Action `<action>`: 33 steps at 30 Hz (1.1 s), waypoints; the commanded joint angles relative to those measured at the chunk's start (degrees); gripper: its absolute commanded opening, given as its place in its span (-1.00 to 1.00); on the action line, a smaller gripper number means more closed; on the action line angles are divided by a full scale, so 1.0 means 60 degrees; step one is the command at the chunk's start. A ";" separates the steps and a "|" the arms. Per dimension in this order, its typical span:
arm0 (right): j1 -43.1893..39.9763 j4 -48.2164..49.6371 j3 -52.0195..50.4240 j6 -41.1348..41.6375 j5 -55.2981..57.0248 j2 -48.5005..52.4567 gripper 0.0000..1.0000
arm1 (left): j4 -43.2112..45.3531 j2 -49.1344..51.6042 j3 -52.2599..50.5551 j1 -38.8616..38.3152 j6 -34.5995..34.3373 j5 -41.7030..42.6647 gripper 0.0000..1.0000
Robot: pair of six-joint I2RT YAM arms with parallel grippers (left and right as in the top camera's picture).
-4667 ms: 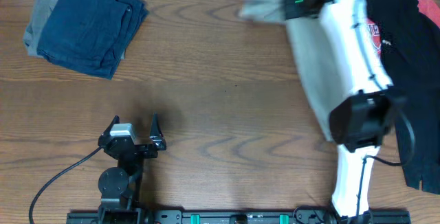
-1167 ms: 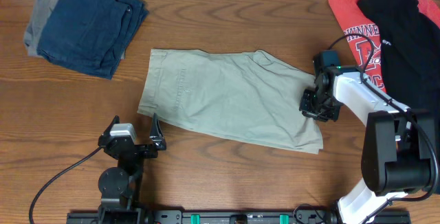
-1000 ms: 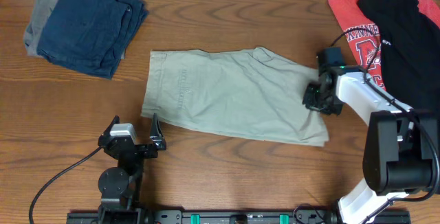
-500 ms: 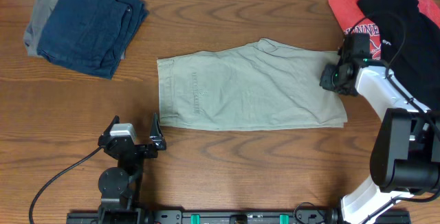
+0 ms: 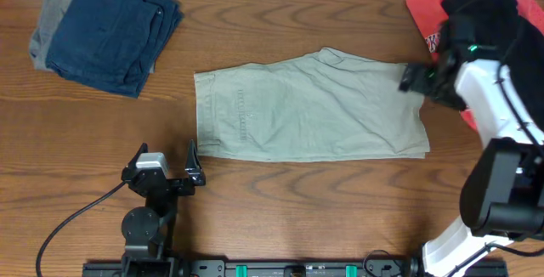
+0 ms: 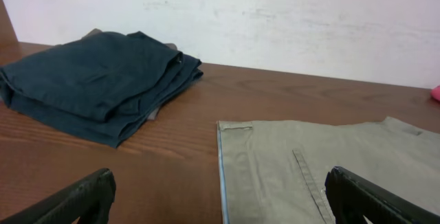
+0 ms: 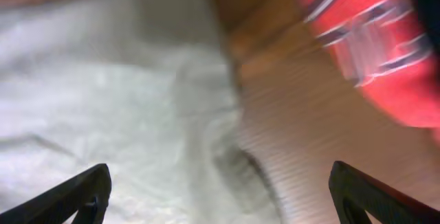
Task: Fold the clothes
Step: 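Retract the right gripper to the right side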
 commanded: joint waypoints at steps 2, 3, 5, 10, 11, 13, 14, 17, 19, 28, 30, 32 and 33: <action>-0.0969 -0.0492 0.1137 0.0229 0.0725 0.0047 0.98 | -0.0335 -0.0062 -0.0200 0.0040 0.0124 -0.0259 0.95; -0.1118 -0.0543 0.1198 0.0229 0.0725 0.0047 0.98 | -0.0339 -0.0062 -0.0200 0.0040 0.0124 -0.0259 0.95; -0.1428 -0.0608 0.1202 0.0229 0.0714 0.0051 0.99 | -0.0335 -0.0062 -0.0200 0.0040 0.0124 -0.0259 0.95; -0.1825 -0.0630 0.1144 0.0229 0.0681 0.0051 0.98 | -0.0335 -0.0062 -0.0200 0.0040 0.0124 -0.0255 0.96; -0.1847 -0.0634 0.1144 0.0229 0.0681 0.0051 0.98 | -0.0335 -0.0062 -0.0200 0.0040 0.0124 -0.0259 0.96; -0.1847 -0.0634 0.1144 0.0229 0.0681 0.0051 0.99 | -0.0335 -0.0062 -0.0200 0.0040 0.0124 -0.0259 0.96; -0.1840 -0.0634 0.1140 0.0229 0.0681 0.0051 0.98 | -0.0339 -0.0062 -0.0200 0.0040 0.0124 -0.0259 0.96; -0.1840 -0.0634 0.1144 0.0229 0.0681 0.0051 0.99 | -0.0335 -0.0062 -0.0200 0.0040 0.0124 -0.0259 0.96; -0.1840 -0.0634 0.1140 0.0229 0.0681 0.0051 0.98 | -0.0335 -0.0062 -0.0200 0.0040 0.0124 -0.0259 0.96; -0.1840 -0.0634 0.1140 0.0229 0.0681 0.0051 0.99 | -0.0335 -0.0062 -0.0200 0.0040 0.0124 -0.0259 0.96; -0.1840 -0.0634 0.1140 0.0229 0.0681 0.0051 0.99 | -0.0339 -0.0062 -0.0200 0.0040 0.0124 -0.0259 0.96; -0.1840 -0.0634 0.1144 0.0229 0.0681 0.0051 0.98 | -0.0335 -0.0062 -0.0200 0.0040 0.0124 -0.0255 0.96; -0.1840 -0.0634 0.1144 0.0229 0.0681 0.0051 0.98 | -0.0335 -0.0062 -0.0200 0.0040 0.0124 -0.0259 0.96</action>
